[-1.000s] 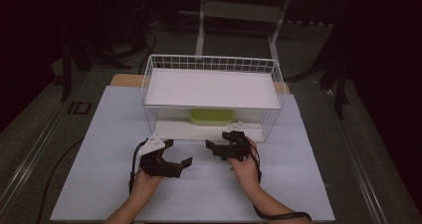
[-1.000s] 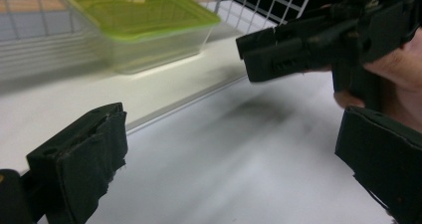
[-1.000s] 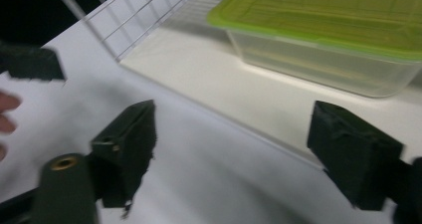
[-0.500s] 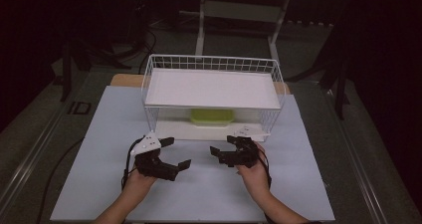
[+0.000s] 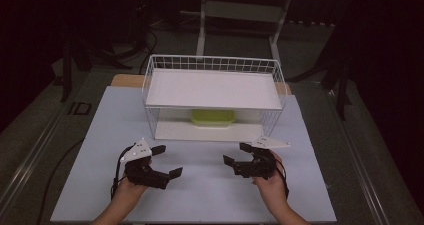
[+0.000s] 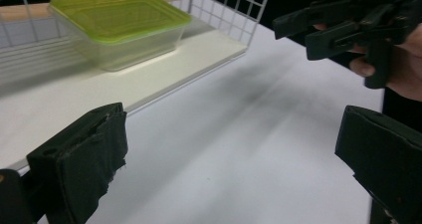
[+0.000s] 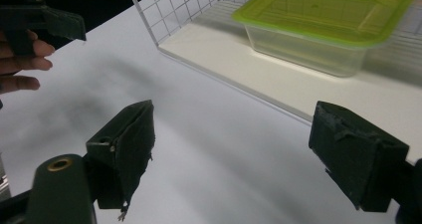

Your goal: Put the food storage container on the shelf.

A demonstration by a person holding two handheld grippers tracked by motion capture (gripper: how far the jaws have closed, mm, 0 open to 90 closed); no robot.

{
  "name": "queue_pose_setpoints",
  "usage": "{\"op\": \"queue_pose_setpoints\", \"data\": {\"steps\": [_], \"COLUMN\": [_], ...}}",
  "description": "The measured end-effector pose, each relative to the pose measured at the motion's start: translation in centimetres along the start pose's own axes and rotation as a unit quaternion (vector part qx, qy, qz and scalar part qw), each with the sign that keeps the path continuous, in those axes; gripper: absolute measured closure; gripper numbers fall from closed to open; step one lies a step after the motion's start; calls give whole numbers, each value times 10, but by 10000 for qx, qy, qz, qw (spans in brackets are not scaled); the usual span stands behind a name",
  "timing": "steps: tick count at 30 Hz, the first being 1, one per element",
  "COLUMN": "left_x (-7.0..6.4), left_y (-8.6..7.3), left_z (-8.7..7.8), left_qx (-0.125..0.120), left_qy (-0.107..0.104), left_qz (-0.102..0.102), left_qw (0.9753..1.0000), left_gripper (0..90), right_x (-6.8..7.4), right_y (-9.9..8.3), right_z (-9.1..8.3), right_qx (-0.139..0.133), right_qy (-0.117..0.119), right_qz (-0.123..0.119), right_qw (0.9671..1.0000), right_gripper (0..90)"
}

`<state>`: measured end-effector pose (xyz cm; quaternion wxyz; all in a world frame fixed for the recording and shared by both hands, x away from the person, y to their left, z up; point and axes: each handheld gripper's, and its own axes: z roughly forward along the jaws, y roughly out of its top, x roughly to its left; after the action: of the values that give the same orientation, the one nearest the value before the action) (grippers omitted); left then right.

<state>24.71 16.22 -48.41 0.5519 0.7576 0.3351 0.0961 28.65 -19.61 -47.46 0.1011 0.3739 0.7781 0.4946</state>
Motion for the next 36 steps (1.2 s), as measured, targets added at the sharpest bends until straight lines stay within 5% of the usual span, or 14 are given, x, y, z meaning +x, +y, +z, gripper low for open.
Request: {"op": "queue_pose_setpoints", "data": {"steps": [8,19,36], "left_x": [-1,-5,-12], "left_y": [-10,-23,-37], "left_z": [-19,-36,-26], "left_qx": [-87,-143,-5], "left_qy": [-212,-182,-455], "left_qz": [-15,-63,115], "left_qw": [9997,9997,9989], "left_gripper": [8,8,8], "right_x": [-8,-17,-19], "right_y": [-12,-30,-51], "right_z": [-24,-45,-60], "right_qx": [10,67,91], "right_qy": [-64,-149,-108], "right_qz": [-27,-5,-31], "right_qw": [10000,9999,9999], "right_gripper": [182,182,183]}}
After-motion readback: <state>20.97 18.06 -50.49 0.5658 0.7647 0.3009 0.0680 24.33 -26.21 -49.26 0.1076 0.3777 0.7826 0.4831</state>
